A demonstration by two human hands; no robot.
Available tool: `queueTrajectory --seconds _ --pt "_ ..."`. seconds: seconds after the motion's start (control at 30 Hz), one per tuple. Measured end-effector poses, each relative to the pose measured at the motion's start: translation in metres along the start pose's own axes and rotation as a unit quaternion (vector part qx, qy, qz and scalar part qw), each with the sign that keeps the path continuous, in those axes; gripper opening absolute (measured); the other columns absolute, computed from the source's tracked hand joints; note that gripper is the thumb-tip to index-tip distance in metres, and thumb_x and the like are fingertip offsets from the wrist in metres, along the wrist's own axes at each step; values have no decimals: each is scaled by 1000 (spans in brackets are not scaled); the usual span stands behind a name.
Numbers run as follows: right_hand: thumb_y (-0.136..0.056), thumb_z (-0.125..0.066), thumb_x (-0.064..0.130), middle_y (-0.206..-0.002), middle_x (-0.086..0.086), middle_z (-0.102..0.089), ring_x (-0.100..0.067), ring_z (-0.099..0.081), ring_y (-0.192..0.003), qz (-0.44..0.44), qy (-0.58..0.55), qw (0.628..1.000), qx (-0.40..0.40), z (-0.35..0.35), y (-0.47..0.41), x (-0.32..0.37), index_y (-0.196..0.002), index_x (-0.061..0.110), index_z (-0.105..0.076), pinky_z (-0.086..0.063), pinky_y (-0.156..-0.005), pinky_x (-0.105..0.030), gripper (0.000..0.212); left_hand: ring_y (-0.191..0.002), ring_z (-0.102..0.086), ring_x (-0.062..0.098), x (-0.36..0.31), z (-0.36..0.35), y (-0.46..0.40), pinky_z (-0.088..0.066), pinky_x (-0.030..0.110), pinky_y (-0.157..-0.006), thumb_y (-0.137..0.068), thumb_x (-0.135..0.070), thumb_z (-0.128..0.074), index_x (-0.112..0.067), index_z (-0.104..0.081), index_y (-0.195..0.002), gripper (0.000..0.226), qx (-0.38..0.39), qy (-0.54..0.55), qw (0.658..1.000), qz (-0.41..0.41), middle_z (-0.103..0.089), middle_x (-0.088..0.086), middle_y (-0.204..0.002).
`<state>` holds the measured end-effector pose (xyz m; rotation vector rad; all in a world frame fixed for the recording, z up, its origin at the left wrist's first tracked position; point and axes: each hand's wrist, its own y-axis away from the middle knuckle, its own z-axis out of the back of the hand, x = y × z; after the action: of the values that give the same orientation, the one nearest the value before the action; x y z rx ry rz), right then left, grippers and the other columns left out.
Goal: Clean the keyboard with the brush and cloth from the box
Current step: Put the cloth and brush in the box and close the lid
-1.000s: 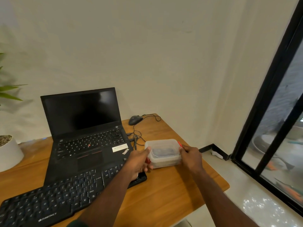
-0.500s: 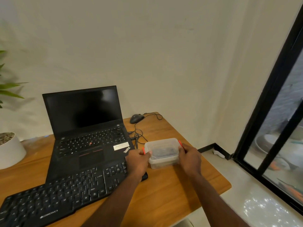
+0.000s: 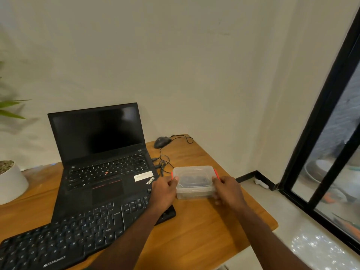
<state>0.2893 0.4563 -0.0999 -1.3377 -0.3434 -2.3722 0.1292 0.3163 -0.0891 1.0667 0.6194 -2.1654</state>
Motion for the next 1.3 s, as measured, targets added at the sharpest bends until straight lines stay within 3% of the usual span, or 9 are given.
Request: queueTrajectory --seconds 0.1,0.17,0.3,0.47,0.6,0.73,0.9,1.13,1.3 --pt "-99 -63 28 -89 -9 -72 -24 -75 -65 -73 -100 992 -4 1 -13 11 -95 11 -67 -65 -66 -41 18 -62 -57 23 6 5 -22 -49 37 -62 -100 -36 -53 -8 -58 -72 40 2 46 999 18 -59 10 -66" --pt "-98 -66 27 -89 -11 -71 -24 -75 -63 -109 -136 984 -29 -3 -27 18 -93 9 -66 -64 -62 -36 19 -71 -64 30 10 8 -43 -54 44 -69 -93 -39 -54 -3 -61 -82 38 -5 55 998 25 -65 16 -75" --pt "-97 -67 30 -84 -6 -71 -17 -73 -59 -132 -135 979 -75 -13 -67 26 -95 8 -68 -57 -49 -23 22 -61 -48 15 7 18 -80 -40 33 -60 -93 -24 -58 2 -62 -81 29 -16 41 999 22 -53 7 -64" --pt "-93 -73 25 -101 -13 -71 -24 -75 -73 -173 -200 962 -70 -37 -115 38 -108 2 -65 -65 -70 -39 29 -71 -61 17 10 22 -116 -52 32 -68 -92 -29 -66 -4 -70 -87 26 2 -15 1000 7 -70 14 -82" --pt "-89 -77 19 -94 -15 -73 -24 -76 -70 -168 -211 963 -19 -67 -135 62 -111 3 -63 -65 -68 -42 31 -79 -68 25 12 21 -132 -58 42 -77 -91 -29 -67 -11 -69 -88 19 23 -48 999 -1 -71 12 -85" --pt "-85 -79 18 -84 -13 -73 -24 -75 -67 -144 -180 973 11 -91 -138 84 -100 5 -65 -65 -66 -44 25 -72 -64 12 11 22 -136 -56 35 -73 -90 -25 -69 -16 -68 -90 9 31 -64 997 -13 -70 5 -80" --pt "-49 -84 46 -92 -12 -76 -26 -76 -79 -98 -152 982 60 -131 -178 61 -109 4 -70 -65 -63 -44 75 -62 -57 5 13 30 -142 -47 23 -58 -89 -20 -70 -17 -69 -89 3 38 -73 996 -31 -63 -4 -68" --pt "-83 -77 10 -99 -16 -73 -25 -76 -73 -76 -96 987 100 -94 -114 106 -118 6 -64 -65 -63 -41 38 -51 -55 -4 9 50 -132 -42 10 -50 -90 -15 -69 -15 -69 -85 5 9 -72 996 -47 -65 -3 -66" --pt "-83 -70 21 -83 -11 -76 -25 -74 -76 89 63 993 37 -79 -94 116 -81 6 -77 -63 -71 -44 16 -56 -57 0 -2 68 -109 -43 17 -57 -88 -20 -69 -20 -72 -82 6 -7 -89 994 -64 -66 -6 -66"
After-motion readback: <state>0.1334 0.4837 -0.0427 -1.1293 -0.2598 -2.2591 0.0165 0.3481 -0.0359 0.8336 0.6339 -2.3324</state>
